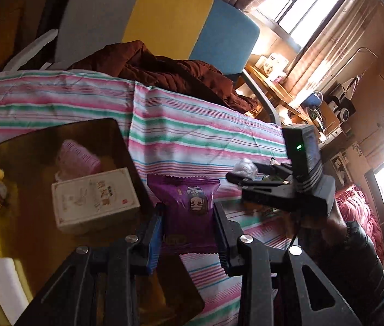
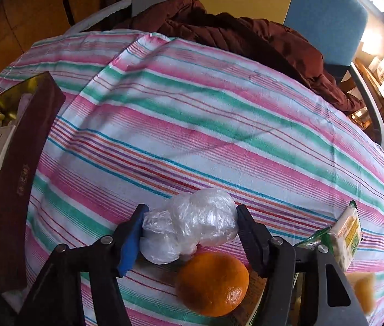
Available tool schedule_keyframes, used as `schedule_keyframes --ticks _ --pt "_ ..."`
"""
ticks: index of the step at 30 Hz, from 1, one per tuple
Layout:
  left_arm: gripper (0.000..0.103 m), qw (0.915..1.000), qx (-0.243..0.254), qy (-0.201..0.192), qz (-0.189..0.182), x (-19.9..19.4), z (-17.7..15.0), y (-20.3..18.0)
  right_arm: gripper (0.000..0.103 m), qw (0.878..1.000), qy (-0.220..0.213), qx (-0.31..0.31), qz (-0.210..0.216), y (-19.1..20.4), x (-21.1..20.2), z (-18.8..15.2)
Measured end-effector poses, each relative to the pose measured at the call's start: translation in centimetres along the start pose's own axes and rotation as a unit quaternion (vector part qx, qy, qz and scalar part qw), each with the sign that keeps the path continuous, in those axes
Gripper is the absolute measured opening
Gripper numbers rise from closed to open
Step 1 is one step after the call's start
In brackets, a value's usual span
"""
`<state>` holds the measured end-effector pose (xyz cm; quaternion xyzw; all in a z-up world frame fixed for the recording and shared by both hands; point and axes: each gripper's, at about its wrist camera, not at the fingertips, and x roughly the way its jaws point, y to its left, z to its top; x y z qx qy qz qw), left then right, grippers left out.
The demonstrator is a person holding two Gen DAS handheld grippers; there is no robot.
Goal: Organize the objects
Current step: 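Grasp the clear plastic bag with the right tool, then drop purple packet in tray with left tool while right tool drops plastic bag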
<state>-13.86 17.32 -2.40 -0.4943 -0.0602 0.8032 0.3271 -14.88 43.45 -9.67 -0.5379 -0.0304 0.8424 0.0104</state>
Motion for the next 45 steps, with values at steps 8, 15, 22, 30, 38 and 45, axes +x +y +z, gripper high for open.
schedule_keyframes --ticks 8,15,22,30,38,45 --pt "0.034 0.9961 -0.075 -0.023 0.041 -4.2 -3.7 6.9 0.065 0.995 -0.1 0.023 0.008 2.1 -7.6 0.7" --pt "0.034 0.9885 -0.117 -0.051 0.081 -7.8 -5.3 12.4 0.065 0.984 -0.15 -0.017 0.092 10.5 -12.2 0.0" --pt "0.034 0.9832 -0.131 -0.065 0.109 -9.6 -5.6 16.1 0.065 0.976 -0.133 -0.093 0.146 20.7 -12.1 -0.5" --pt "0.036 0.9786 -0.142 -0.069 0.131 -9.4 -4.8 19.3 0.065 0.974 -0.107 -0.119 0.159 27.1 -10.6 1.2" --pt "0.052 0.9717 -0.184 -0.079 0.126 -10.2 -5.4 20.9 0.087 0.977 -0.122 -0.104 0.139 29.9 -9.7 3.9" --pt "0.052 0.972 -0.161 -0.1 0.138 -11.6 -7.6 18.8 0.094 0.981 -0.11 -0.08 0.14 28.7 -9.6 2.3"
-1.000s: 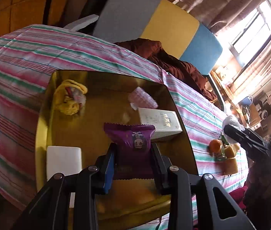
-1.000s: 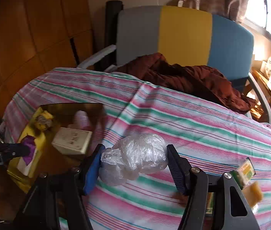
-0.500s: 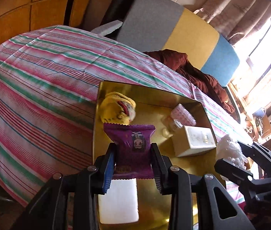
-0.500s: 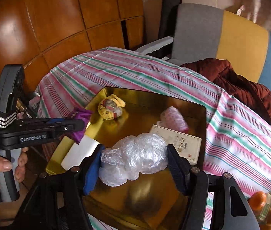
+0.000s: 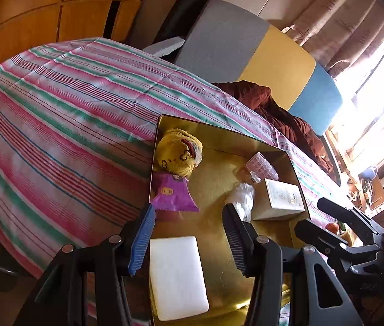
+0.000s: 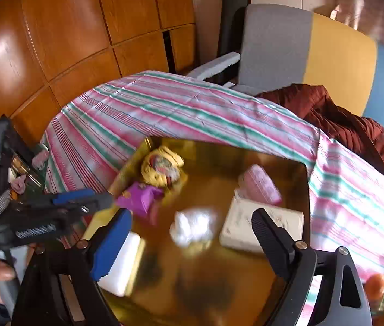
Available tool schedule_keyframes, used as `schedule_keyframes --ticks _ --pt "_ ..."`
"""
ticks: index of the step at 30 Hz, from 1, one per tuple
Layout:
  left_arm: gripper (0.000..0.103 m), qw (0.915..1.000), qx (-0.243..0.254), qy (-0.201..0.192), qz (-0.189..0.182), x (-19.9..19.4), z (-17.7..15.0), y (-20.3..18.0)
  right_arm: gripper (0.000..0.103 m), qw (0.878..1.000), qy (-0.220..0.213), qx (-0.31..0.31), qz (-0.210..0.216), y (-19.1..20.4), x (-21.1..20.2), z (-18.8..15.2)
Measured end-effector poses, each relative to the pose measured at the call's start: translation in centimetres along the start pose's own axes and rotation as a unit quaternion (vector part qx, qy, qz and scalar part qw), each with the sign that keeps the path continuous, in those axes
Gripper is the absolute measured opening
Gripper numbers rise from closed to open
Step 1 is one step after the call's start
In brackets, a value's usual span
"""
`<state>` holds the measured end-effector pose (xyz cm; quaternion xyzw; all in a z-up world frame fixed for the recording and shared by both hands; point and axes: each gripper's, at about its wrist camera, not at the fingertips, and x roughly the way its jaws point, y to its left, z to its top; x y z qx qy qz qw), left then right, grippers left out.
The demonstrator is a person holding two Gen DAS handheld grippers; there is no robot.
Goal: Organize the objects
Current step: 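Drop purple packet in tray with left tool while right tool drops plastic bag, then move both tools back toward the orange and remaining items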
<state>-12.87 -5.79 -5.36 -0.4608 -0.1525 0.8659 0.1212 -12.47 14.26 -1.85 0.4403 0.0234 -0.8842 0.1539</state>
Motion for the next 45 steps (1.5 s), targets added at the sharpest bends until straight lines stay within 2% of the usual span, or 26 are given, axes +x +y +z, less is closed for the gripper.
schedule_keyframes --ticks 5,15,23,33,45 --pt "0.052 0.9996 0.023 -0.001 0.015 -0.8 -2.1 -1.3 0.102 1.0 -0.001 0.027 -0.007 -1.2 -1.3 -2.7" --pt "0.052 0.998 0.061 0.002 0.015 -1.9 -4.4 -4.3 0.103 0.998 -0.032 0.045 -0.037 -1.5 -4.1 -6.6" --pt "0.052 0.9942 0.103 -0.01 0.026 -2.5 -5.6 -7.4 0.103 0.996 -0.054 0.043 -0.059 -1.7 -6.4 -8.1" --pt "0.052 0.9873 0.151 -0.023 0.044 -2.9 -7.0 -9.6 0.103 0.993 -0.058 0.062 -0.085 -3.4 -7.7 -9.8" --pt "0.052 0.982 0.187 -0.006 0.025 -2.2 -8.3 -11.9 0.103 0.985 -0.06 0.106 -0.125 -7.1 -9.2 -11.1"
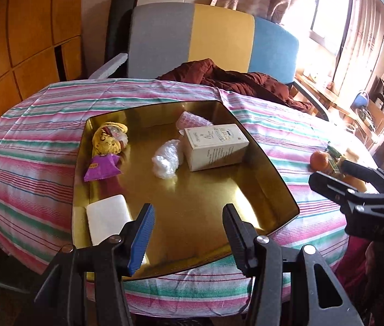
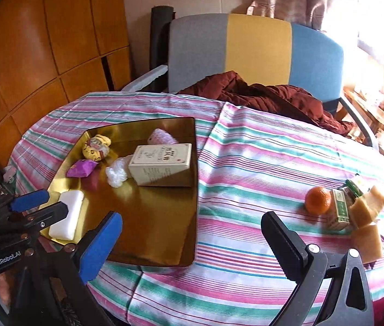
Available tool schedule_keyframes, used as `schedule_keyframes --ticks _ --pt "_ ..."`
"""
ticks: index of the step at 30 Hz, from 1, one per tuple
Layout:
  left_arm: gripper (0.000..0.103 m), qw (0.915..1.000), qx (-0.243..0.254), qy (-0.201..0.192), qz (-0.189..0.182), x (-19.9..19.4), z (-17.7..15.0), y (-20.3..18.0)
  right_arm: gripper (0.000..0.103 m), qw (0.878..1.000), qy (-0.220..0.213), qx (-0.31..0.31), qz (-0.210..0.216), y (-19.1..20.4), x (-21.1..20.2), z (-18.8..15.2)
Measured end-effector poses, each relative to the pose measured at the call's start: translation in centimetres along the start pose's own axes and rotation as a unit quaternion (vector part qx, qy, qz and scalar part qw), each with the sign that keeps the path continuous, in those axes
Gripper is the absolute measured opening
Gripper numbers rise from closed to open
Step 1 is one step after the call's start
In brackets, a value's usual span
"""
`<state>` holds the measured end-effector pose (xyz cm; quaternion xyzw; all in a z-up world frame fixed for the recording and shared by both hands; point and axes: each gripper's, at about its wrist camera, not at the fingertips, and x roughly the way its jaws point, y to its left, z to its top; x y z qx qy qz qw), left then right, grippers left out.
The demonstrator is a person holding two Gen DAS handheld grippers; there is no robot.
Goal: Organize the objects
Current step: 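Move both tools back toward the orange and remaining items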
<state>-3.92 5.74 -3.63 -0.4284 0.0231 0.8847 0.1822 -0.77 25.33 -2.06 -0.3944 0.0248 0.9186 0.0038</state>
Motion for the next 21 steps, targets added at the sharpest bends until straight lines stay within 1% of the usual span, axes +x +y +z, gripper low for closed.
schedule_keyframes --ticks 9,13,16,17,19,21 --pt "0.052 0.9996 0.023 0.014 -0.006 0.8 -0.4 -1.7 0.103 0.999 0.009 0.026 -0.025 -3.0 0.1 -0.7" --pt "0.052 0.9992 0.03 0.02 -0.017 1.1 -0.5 -2.2 0.103 0.998 0.011 0.036 -0.041 -4.6 0.1 -0.9" --pt "0.053 0.9986 0.034 0.025 -0.032 1.3 -0.6 -2.7 0.103 0.997 0.011 0.054 -0.055 -6.7 -0.2 -1.0" --pt "0.055 0.9984 0.036 0.026 -0.036 1.3 -0.6 -2.8 0.103 0.996 0.012 0.06 -0.063 -7.5 -0.4 -1.1" --pt "0.058 0.9978 0.038 0.03 -0.047 1.4 -0.7 -3.1 0.103 0.994 0.01 0.074 -0.084 -9.6 -0.8 -1.2" --pt "0.059 0.997 0.036 0.038 -0.056 1.8 -0.6 -3.3 0.103 0.99 0.007 0.096 -0.106 -12.1 -1.6 -1.4"
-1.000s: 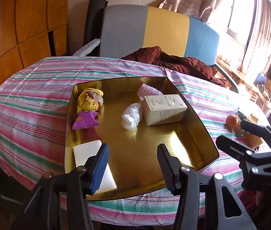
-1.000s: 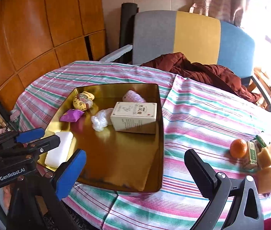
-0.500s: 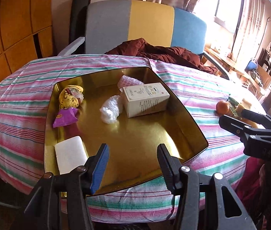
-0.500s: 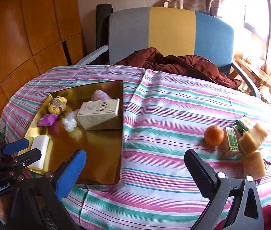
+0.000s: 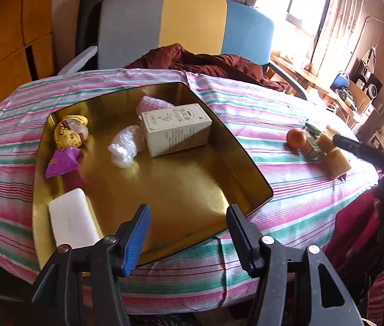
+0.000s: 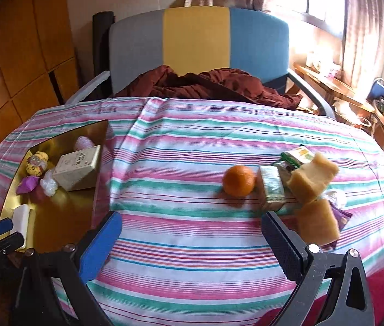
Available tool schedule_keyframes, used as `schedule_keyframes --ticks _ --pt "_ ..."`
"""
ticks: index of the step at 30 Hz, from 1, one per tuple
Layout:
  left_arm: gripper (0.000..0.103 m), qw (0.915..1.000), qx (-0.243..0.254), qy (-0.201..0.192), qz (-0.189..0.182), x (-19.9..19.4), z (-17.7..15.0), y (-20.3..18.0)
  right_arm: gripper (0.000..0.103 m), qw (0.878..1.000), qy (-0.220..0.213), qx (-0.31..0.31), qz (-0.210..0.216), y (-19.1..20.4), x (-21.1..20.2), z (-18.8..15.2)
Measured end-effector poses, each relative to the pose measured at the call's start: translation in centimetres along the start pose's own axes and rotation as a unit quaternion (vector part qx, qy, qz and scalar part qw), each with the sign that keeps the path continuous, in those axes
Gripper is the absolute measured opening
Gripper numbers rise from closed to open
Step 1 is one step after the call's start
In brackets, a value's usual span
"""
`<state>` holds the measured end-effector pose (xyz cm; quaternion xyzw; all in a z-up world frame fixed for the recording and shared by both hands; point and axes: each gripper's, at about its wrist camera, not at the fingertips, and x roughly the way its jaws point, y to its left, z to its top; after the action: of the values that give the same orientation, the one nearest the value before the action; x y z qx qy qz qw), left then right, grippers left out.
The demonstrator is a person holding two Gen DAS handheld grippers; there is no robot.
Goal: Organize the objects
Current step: 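Move both tools back toward the orange and remaining items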
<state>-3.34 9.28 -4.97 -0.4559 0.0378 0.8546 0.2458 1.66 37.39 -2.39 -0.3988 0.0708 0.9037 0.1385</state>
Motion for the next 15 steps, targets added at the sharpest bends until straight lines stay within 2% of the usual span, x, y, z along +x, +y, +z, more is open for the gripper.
schedule_keyframes --ticks 4,10,11,15 --pt "0.059 0.9999 0.006 0.01 -0.011 0.6 0.2 -0.8 0.103 0.997 -0.007 0.069 -0.04 -6.1 -0.7 0.3" --pt "0.059 0.9987 0.041 0.014 -0.028 1.3 1.1 -3.5 0.103 0.983 -0.011 0.161 -0.086 -13.4 -1.2 -0.3" --pt "0.059 0.9983 0.046 0.015 -0.031 1.5 1.3 -3.9 0.103 0.981 -0.013 0.175 -0.086 -14.3 -1.3 -0.5" --pt "0.059 0.9966 0.074 0.019 -0.032 2.6 2.4 -6.3 0.103 0.966 -0.022 0.254 -0.043 -17.0 -1.1 -1.2"
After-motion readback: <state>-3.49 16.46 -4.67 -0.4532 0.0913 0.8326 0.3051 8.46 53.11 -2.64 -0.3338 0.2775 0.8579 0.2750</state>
